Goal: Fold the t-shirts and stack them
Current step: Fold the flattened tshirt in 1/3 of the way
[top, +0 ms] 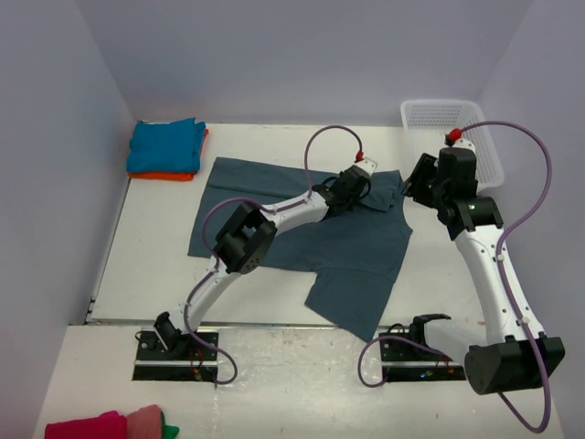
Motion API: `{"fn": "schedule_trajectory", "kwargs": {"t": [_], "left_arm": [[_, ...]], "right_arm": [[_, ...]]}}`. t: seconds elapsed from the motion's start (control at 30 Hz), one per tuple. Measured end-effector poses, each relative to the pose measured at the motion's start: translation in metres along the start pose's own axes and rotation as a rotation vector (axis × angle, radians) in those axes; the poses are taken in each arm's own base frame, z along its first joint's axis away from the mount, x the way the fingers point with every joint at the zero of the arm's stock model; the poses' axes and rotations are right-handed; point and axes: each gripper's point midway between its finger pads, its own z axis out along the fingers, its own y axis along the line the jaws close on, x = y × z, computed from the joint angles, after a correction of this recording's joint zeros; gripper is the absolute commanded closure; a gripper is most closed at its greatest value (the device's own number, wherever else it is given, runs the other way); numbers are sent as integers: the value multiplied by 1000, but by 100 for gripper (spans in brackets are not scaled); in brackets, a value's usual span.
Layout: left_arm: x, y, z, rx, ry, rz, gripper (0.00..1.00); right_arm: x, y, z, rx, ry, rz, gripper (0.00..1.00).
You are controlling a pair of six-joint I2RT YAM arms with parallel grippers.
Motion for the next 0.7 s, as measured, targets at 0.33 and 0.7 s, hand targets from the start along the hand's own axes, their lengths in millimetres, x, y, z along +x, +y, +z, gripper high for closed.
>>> {"fn": "schedule_trajectory", "kwargs": {"t": [0.33, 0.7], "left_arm": [[-2, -6, -6, 31, -5, -7, 68], [-11, -14, -10, 57, -28, -12, 66]], "right_arm": [[2, 3, 0, -18, 11, -2, 50], [4, 2, 0, -18, 14, -4, 50]]}}
